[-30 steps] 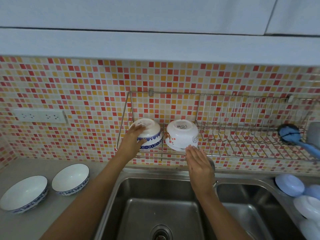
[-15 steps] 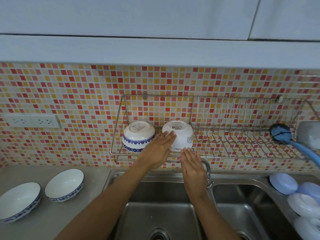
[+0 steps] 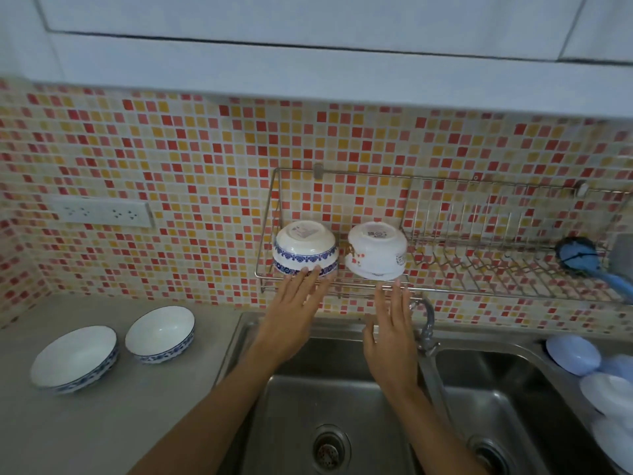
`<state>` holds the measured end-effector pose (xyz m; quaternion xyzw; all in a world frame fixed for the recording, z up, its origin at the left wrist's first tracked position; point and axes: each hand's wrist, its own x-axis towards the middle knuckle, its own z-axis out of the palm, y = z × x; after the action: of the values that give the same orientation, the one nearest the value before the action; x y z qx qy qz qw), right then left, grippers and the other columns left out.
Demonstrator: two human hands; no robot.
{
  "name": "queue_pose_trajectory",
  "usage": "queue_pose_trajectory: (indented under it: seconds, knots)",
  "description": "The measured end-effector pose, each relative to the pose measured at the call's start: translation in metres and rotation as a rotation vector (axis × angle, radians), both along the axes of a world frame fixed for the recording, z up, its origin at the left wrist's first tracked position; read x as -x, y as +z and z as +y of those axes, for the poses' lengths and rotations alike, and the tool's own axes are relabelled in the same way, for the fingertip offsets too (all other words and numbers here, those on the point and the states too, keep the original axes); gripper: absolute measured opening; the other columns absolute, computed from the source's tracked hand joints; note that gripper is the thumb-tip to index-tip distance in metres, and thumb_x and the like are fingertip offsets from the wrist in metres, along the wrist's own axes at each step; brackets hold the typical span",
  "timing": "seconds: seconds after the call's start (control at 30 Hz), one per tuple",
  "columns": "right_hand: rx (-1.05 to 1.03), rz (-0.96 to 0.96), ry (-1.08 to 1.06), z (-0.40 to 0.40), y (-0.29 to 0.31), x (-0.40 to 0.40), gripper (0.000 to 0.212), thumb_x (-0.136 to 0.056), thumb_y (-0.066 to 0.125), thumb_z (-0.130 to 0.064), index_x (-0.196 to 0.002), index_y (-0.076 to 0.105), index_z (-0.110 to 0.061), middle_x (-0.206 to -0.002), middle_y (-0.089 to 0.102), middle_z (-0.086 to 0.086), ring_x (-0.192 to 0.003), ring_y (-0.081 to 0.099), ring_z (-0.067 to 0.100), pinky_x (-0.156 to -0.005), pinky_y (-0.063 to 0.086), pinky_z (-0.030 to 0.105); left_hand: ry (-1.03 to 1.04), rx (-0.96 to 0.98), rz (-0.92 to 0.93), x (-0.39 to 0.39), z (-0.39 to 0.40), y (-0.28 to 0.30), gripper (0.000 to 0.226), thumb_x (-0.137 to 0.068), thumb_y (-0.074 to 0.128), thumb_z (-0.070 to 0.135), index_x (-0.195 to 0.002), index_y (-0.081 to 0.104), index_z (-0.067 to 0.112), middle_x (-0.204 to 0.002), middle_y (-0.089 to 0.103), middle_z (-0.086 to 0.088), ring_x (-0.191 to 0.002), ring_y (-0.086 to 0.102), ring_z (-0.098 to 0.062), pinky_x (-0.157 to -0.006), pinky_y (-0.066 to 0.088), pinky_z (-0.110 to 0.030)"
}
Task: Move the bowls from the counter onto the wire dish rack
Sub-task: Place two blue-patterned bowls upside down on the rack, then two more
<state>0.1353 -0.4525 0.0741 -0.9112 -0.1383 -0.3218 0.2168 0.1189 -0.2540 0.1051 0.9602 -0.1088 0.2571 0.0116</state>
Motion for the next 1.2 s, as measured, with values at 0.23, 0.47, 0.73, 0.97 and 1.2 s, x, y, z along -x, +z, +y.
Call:
queue_pose_trajectory:
  seconds: [0.23, 0.47, 0.73, 0.97, 1.2]
  knots:
    - [0.038, 0.210, 0.144, 0.080, -0.043, 0.034, 0.085, -0.081, 0.071, -0.025, -0.151, 0.022, -0.023, -0.160, 0.016, 0.012, -0.144, 0.023, 0.033, -0.105, 0.042, 0.053, 0.069, 0.222, 0.139, 0.055, 0.072, -0.040, 0.071, -0.093, 0.043, 0.011, -0.149, 0.000, 0.019, -0.157, -0.004, -0.006, -0.144, -0.006, -0.028, -0.117, 0.012, -0.048]
    - [0.082, 0.462, 0.370, 0.197, -0.086, 0.060, 0.076, -0.091, 0.051, -0.041, -0.152, 0.008, -0.029, -0.160, -0.008, 0.003, -0.148, -0.002, 0.026, -0.118, 0.025, 0.047, 0.375, 0.363, 0.303, 0.104, 0.211, -0.088, 0.059, -0.098, 0.024, 0.042, -0.148, 0.003, 0.020, -0.153, -0.016, -0.003, -0.141, -0.016, -0.025, -0.117, 0.002, -0.045]
    - [-0.140, 0.859, 0.354, 0.334, -0.088, 0.054, 0.084, -0.089, 0.055, -0.054, -0.153, 0.008, -0.028, -0.162, 0.000, -0.003, -0.149, 0.008, 0.021, -0.117, 0.021, 0.044, 0.538, 0.513, 0.389, 0.088, 0.312, -0.100, 0.064, -0.097, 0.035, 0.039, -0.149, 0.006, 0.013, -0.158, -0.002, -0.012, -0.145, -0.001, -0.030, -0.117, 0.010, -0.040]
    - [-0.318, 1.130, 0.189, 0.400, -0.089, 0.037, 0.078, -0.091, 0.055, -0.052, -0.151, 0.016, -0.020, -0.147, 0.044, 0.010, -0.128, 0.049, 0.034, -0.102, 0.043, 0.040, 0.491, 0.536, 0.645, 0.040, 0.342, -0.116, 0.066, -0.099, 0.036, 0.035, -0.149, -0.004, 0.016, -0.158, -0.013, -0.012, -0.145, -0.005, -0.032, -0.116, 0.014, -0.046]
    - [-0.497, 1.316, 0.084, 0.422, -0.109, 0.023, 0.061, -0.086, 0.052, -0.041, -0.140, 0.040, -0.015, -0.132, 0.057, 0.013, -0.114, 0.058, 0.036, -0.097, 0.050, 0.044, 0.580, 0.588, 0.727, 0.013, 0.354, -0.129, 0.069, -0.097, 0.042, 0.033, -0.148, 0.000, 0.013, -0.155, 0.004, -0.021, -0.143, 0.009, -0.037, -0.114, 0.020, -0.045]
